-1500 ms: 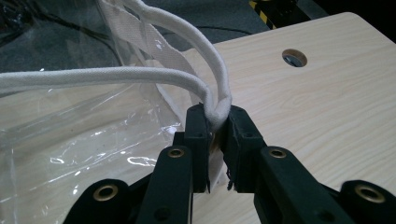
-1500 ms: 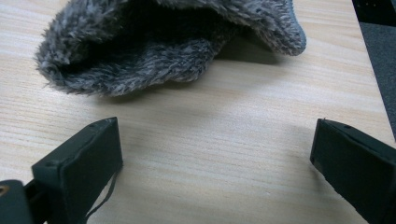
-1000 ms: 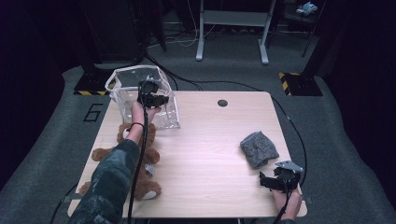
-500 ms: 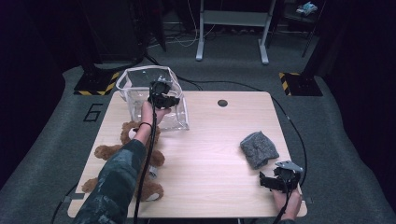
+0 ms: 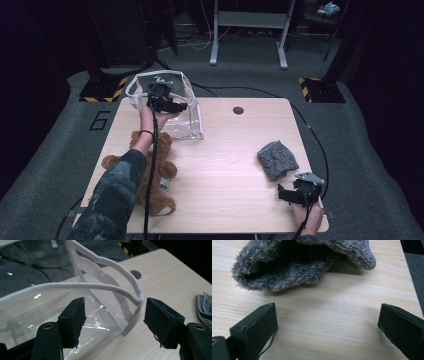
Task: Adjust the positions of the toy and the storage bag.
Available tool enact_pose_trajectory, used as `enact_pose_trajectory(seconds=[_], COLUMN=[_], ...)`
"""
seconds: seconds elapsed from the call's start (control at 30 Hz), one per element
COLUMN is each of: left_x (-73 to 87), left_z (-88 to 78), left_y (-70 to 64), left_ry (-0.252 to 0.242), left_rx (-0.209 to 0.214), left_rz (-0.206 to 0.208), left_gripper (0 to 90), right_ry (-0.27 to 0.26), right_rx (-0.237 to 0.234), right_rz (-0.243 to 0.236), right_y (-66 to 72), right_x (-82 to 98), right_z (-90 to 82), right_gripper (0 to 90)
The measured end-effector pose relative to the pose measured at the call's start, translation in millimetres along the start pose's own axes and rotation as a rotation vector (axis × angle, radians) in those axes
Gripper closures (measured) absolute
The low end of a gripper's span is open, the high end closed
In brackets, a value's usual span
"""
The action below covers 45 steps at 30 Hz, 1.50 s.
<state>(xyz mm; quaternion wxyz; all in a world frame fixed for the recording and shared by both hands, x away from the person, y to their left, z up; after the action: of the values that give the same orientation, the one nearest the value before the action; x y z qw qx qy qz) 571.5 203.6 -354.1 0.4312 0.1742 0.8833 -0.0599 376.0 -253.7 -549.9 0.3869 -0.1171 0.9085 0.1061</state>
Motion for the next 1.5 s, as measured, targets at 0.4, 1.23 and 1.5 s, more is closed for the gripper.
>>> enact_pose_trajectory(seconds=[0.4,1.23,1.5], left_x=[-0.6,45.7,50.2], left_z=[-19.7,-2.8,4.9], left_y=[50.6,106.1,106.8], left_ry=[-0.043,0.053,0.033], left_rx=[-0.164,-0.271,-0.258], left_rz=[-0.153,-0.241,-0.256], left_gripper=[27.3,71.5,83.8], right_ry=[0.004,0.002,0.003], right_rx=[0.003,0.006,0.005], right_rz=[-0.001,-0.002,-0.002], right_y=[0.1,0.4,0.4], right_x=[-0.1,-0.1,-0.1], right_z=[-0.2,-0.3,-0.4], right_gripper=[1.9,2.0,2.2])
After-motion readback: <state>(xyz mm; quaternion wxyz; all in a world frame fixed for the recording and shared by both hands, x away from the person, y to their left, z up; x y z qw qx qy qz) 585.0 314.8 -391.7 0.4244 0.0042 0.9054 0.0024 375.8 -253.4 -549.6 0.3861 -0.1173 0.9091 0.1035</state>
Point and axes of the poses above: each handheld gripper's, and its own axes: z roughly forward along the jaws, x roughly out of its underside, y roughly to its left, the point moved 3 cm from there along z, roughly forward along the jaws, and after that the axes turned 11 degrees about -x, right-handed, at the moved point
